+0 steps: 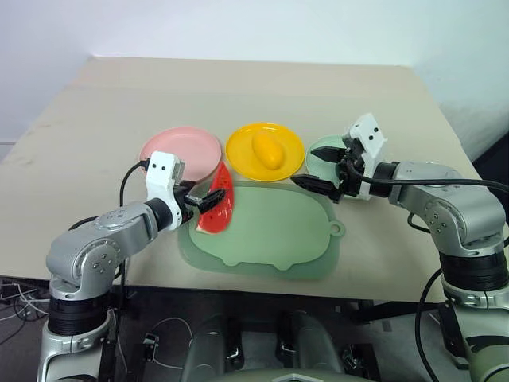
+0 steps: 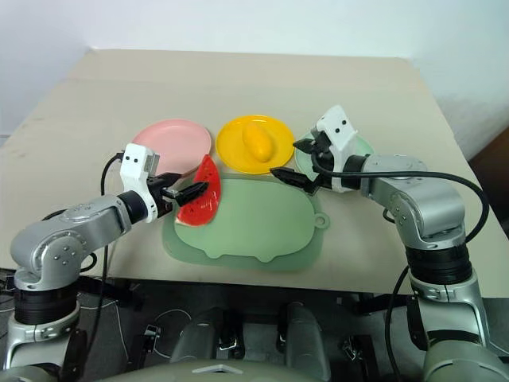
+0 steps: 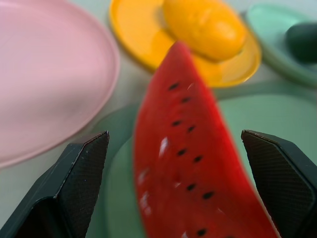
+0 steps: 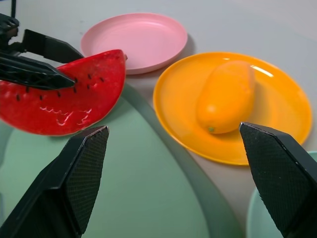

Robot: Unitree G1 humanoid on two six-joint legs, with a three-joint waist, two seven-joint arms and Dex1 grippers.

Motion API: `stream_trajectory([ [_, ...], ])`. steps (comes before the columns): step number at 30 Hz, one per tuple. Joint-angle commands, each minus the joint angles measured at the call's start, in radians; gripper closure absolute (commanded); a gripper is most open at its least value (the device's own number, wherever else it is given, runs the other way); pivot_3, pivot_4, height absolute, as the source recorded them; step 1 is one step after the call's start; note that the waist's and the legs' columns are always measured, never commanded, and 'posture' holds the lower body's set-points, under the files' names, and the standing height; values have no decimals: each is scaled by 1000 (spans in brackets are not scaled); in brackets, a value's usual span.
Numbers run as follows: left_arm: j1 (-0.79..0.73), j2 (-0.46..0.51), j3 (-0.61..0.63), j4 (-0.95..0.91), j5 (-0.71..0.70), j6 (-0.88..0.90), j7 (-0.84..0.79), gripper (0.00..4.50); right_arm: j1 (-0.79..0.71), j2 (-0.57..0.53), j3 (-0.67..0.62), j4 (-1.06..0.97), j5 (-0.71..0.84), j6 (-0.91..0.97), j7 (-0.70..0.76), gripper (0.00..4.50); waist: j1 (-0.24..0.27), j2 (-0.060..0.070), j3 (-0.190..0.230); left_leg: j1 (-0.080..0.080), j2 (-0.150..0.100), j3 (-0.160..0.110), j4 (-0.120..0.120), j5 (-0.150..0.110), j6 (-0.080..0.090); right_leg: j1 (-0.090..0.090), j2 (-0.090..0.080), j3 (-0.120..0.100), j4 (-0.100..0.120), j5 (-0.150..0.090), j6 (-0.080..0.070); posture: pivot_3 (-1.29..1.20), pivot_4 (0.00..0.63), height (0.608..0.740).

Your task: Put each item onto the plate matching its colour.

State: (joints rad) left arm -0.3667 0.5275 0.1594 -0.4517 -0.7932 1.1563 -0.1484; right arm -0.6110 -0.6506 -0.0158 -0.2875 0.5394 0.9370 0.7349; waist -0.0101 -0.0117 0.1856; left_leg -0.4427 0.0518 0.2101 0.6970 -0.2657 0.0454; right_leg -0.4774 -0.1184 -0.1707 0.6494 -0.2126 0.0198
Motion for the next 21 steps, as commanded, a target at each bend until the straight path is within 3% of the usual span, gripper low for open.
stream_trajectory([
  [1, -22, 23, -30, -33, 17, 24, -19, 0, 3, -11, -54, -60, 62, -3, 29, 35, 0, 0, 0, 0, 0, 0, 0, 0, 0, 0, 0, 0, 0, 0, 0, 0, 150, 696],
  [7, -26, 27, -45, -39, 37, 29, -34, 0, 67, 47, -141, -145, 208, -6, 28, 35, 0, 0, 0, 0, 0, 0, 0, 0, 0, 0, 0, 0, 0, 0, 0, 0, 150, 696],
  [21, -54, 22, -54, -21, 79, 46, -67, 0, 292, 65, -40, -188, 68, -260, 29, 35, 0, 0, 0, 0, 0, -1, -1, 0, 0, 0, 0, 0, -1, 0, 0, 0, 150, 696],
])
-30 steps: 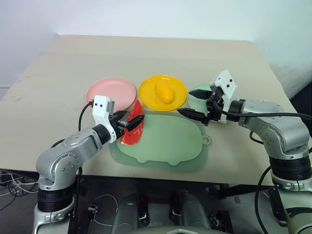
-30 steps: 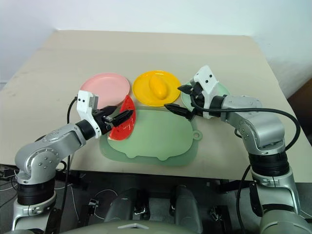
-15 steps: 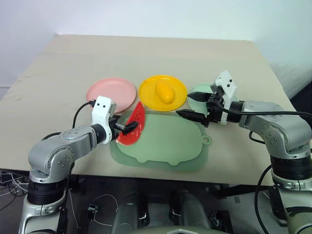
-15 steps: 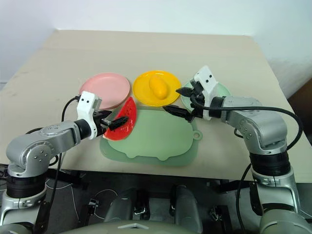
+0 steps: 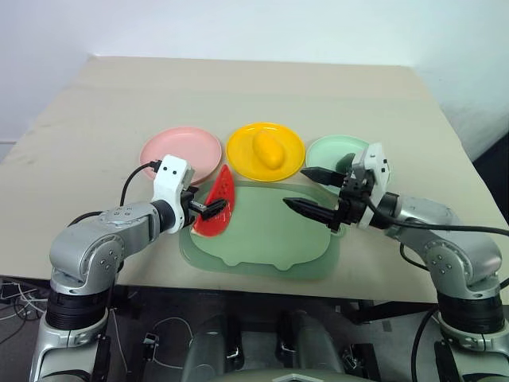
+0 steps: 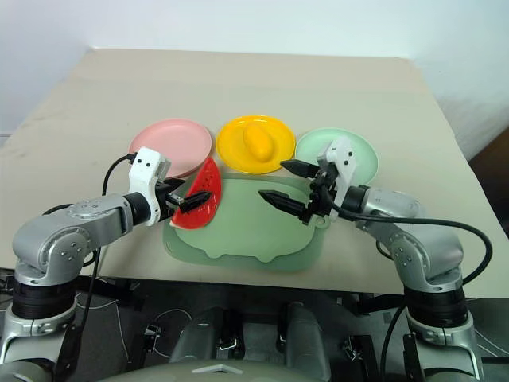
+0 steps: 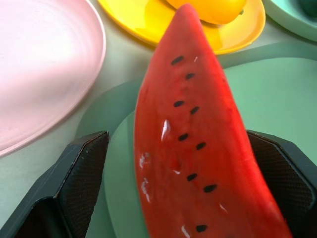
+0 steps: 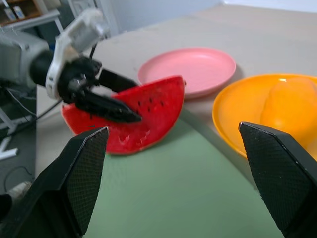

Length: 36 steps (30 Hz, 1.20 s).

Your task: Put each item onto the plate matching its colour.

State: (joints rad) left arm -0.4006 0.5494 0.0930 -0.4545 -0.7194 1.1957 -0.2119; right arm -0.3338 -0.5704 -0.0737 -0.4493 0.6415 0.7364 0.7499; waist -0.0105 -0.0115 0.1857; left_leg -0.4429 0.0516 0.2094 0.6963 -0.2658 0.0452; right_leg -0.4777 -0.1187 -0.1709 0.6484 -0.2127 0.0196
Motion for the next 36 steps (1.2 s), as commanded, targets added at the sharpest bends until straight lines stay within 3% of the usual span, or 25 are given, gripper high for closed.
stream_trajectory([
  [1, -20, -1, 12, -15, 8, 16, -1, 0, 24, -21, 31, -28, -52, -73, 15, 35, 0, 0, 0, 0, 0, 0, 0, 0, 0, 0, 0, 0, 0, 0, 0, 0, 150, 696],
  [7, -22, -17, 21, -12, 9, 64, 6, 0, 11, -19, 52, -34, -69, -72, -6, 35, 0, 0, 0, 0, 0, 0, 0, 0, 0, 0, 0, 0, 0, 0, 0, 0, 150, 696],
  [13, -22, -22, 17, -10, 10, 73, -18, 1202, -12, -27, 54, -11, -84, -69, -17, 0, 2, 0, 0, 0, 0, 0, 0, 0, 0, 0, 0, 0, 0, 0, 0, 0, 150, 696],
  [22, -8, 0, 40, 7, 45, 27, -38, 1262, -19, -40, 63, -10, -95, -62, -12, 0, 1, 0, 0, 0, 0, 0, 0, 0, 0, 0, 0, 0, 0, 0, 0, 0, 150, 696],
  [27, -121, 12, 130, 65, 66, 8, -10, 1262, -14, -37, 61, -10, -89, -67, -13, 0, 3, -1, 1, 0, 0, -1, 1, 0, 0, 0, 0, 0, 0, 0, 0, 0, 150, 696],
  [30, -191, 15, 160, 146, 109, -35, 10, 1262, -16, -33, 63, 0, -88, -74, -8, 0, 2, -1, 1, 0, 0, -1, 1, 0, 0, 0, -1, 0, -1, 0, 0, 0, 150, 696],
  [36, -291, 30, 72, 375, 244, -164, -16, 1262, -30, -19, 73, 25, -88, -87, 5, 0, 0, -1, 1, 0, 0, 0, 0, 0, 0, 0, 0, -1, 0, 0, 0, 0, 150, 696],
])
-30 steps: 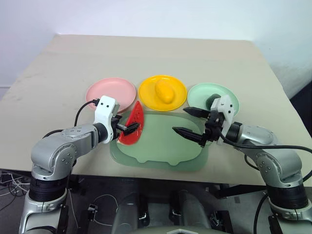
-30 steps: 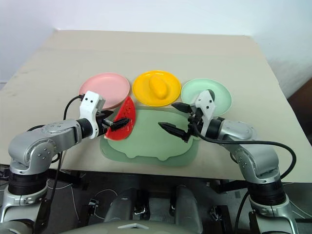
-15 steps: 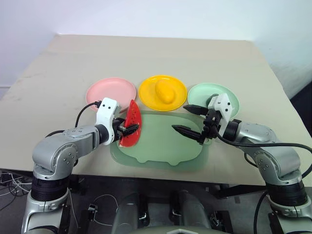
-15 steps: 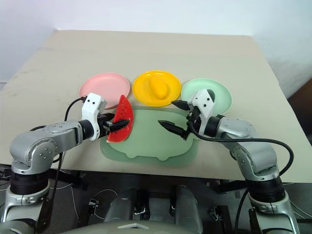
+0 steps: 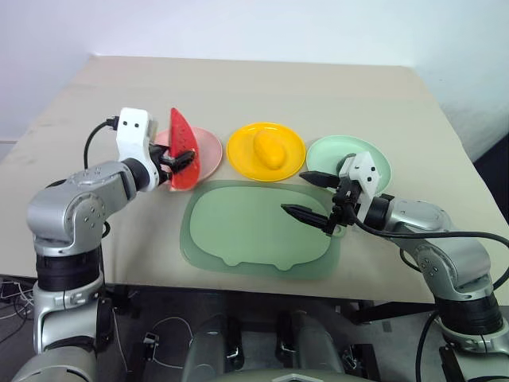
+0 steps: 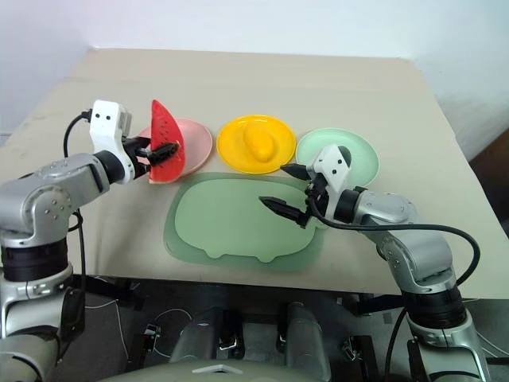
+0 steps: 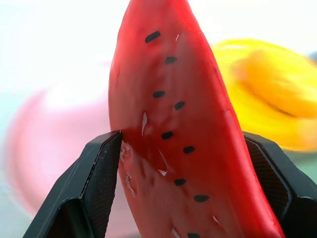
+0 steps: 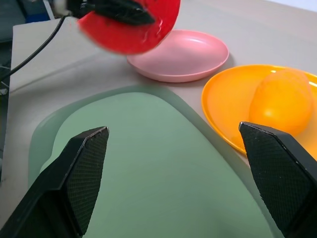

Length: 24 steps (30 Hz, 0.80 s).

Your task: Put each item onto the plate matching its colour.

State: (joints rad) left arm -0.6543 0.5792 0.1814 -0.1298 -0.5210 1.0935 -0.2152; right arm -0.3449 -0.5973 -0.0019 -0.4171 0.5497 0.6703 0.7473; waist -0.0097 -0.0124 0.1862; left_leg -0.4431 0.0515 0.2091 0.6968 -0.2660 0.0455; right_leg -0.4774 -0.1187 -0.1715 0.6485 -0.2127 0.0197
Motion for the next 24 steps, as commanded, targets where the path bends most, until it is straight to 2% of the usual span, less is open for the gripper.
stream_trajectory([
  [1, -52, -10, -12, 84, 50, -72, -14, 1262, -19, 9, 4, -5, 2, -21, 7, 0, 0, 0, 0, 0, 0, 0, 0, 0, 0, 0, 0, 0, 0, 0, 0, 0, 150, 696],
  [6, -160, -56, -4, 317, 109, -167, -15, 1262, -18, 18, 19, -9, -10, -23, -3, 0, 1, 0, 0, -1, 0, 0, 0, 0, 0, 0, 0, 0, 0, 0, 0, 0, 150, 696],
  [15, -258, -74, -23, 585, 183, -258, -73, 1262, -17, 12, 13, -20, -20, -14, -25, 0, -2, -1, 0, 0, 0, 0, 1, 0, 0, -1, 0, 0, 1, 0, 0, 0, 150, 696],
  [19, -255, -78, -46, 614, 213, -299, -108, 12, -6, 11, 9, -22, -21, -17, -30, 0, -3, -1, 0, 0, 0, 0, 1, 0, 0, -1, 0, 0, 1, 0, 0, 0, 150, 696],
  [24, -214, -72, -59, 536, 228, -340, -158, 12, 12, 4, 12, -12, -36, -40, -22, 0, -2, -1, 0, -1, 0, 0, 1, 0, 0, 0, -1, 0, 1, 0, 0, 0, 150, 696],
])
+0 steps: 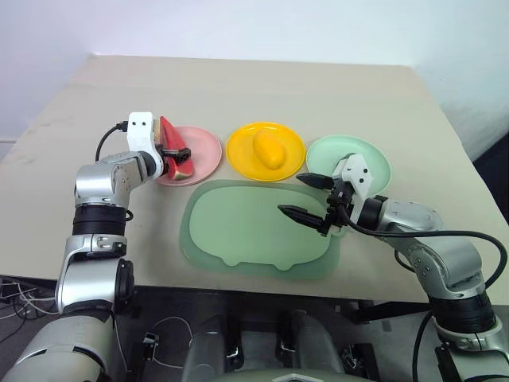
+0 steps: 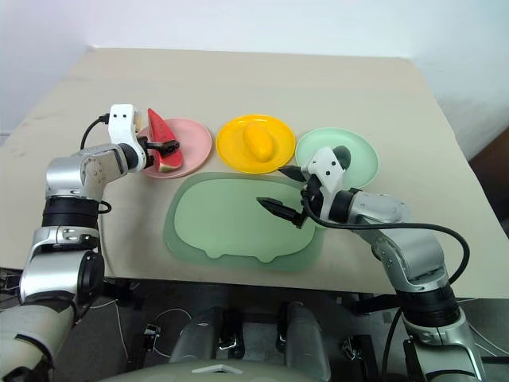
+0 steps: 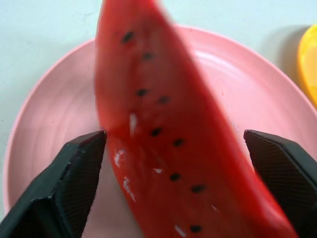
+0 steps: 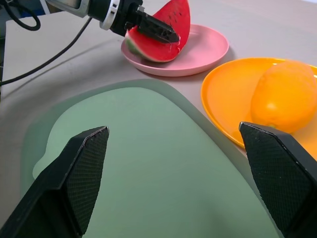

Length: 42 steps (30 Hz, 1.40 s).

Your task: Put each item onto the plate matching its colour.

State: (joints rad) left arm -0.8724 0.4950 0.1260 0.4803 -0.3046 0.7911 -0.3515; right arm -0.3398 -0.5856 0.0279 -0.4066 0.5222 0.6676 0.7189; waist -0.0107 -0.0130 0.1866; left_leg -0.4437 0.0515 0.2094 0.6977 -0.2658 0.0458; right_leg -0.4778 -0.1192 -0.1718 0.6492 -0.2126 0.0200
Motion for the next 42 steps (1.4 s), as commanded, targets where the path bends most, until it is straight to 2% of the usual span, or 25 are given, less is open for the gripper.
stream_trajectory([
  [1, 10, 20, -6, -89, 20, -45, -26, 12, 11, -8, -18, -23, -10, -43, 10, 0, -1, 0, 0, 0, 0, 0, 0, 0, 0, 0, 0, 0, 0, 0, 0, 0, 150, 696],
  [11, 129, 106, 56, -390, -34, -22, -130, 12, 44, -10, -28, -19, -7, -70, 24, 0, -3, 0, 0, 0, 0, 0, 0, 0, 0, 0, 0, 0, 1, 0, 0, 0, 150, 696],
  [13, 189, 118, 85, -486, -84, -54, -194, 12, 47, -10, -35, -15, -4, -72, 24, 0, -3, 0, 0, 0, 0, 0, 0, 0, 0, 0, 0, 0, 0, 0, 0, 0, 150, 696],
  [16, 271, 88, 178, -605, -202, -114, -270, 12, 57, -8, -46, -22, 3, -80, 25, 0, 0, 0, 0, 0, 0, 0, 0, 0, 0, 0, 0, 0, 0, 0, 0, 0, 150, 696],
  [21, 507, 104, 269, -755, -340, -193, -447, 12, 71, 40, -98, -37, 53, -74, -24, 0, -5, 1, -1, 1, 0, 0, 0, 0, 0, 1, 0, 0, 0, 0, 0, 0, 150, 696],
  [26, 665, 113, 283, -765, -332, -321, -539, 12, 96, 45, -119, -64, 61, -76, -50, 0, 2, 1, 0, 1, 0, 0, 0, 0, 0, 1, 0, 0, 0, 0, 0, 0, 150, 696],
  [31, 740, 103, 259, -718, -304, -464, -618, 12, 119, 44, -147, -82, 82, -63, -80, 0, 2, 1, 0, 1, 0, 0, 0, -1, 0, 1, -1, 0, -2, -3, -3, 0, 150, 696],
  [42, 744, 109, 242, -584, -246, -647, -674, 12, 179, 28, -160, -66, 65, -98, -68, 0, -1, 1, 0, 0, 0, 0, -1, -1, 1, 0, 0, 0, -3, -3, -3, 0, 150, 696],
])
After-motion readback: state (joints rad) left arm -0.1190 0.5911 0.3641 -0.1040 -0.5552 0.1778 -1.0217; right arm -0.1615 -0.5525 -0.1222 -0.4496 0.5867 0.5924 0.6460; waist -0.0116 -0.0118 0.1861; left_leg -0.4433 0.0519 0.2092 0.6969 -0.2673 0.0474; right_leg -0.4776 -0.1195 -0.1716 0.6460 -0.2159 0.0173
